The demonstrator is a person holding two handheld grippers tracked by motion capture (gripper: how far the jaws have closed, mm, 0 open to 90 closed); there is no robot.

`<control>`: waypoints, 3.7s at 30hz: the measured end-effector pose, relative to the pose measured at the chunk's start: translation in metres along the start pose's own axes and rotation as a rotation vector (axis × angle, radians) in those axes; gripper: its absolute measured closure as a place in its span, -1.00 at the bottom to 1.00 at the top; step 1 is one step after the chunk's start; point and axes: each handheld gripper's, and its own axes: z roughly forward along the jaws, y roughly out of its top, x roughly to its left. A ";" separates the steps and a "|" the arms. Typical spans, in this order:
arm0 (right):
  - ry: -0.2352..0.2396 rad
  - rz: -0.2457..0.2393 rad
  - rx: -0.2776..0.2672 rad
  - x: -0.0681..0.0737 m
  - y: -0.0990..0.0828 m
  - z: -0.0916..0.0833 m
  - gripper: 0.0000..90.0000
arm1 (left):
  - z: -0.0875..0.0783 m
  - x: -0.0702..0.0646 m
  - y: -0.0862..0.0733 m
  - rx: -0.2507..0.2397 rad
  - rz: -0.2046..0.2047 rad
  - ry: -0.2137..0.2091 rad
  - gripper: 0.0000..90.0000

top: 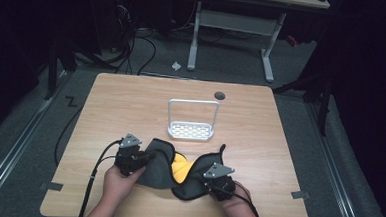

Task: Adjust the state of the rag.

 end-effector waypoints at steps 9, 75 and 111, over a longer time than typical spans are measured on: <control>-0.235 0.138 0.006 -0.081 -0.003 0.007 0.84 | -0.017 -0.029 -0.031 0.007 0.040 -0.134 0.86; -0.024 0.174 -0.077 -0.030 0.057 0.014 0.27 | -0.003 -0.015 -0.064 0.086 -0.160 -0.116 -0.03; -0.092 0.096 -0.109 -0.036 0.010 -0.033 0.84 | 0.004 -0.090 -0.056 0.128 0.015 -0.455 0.47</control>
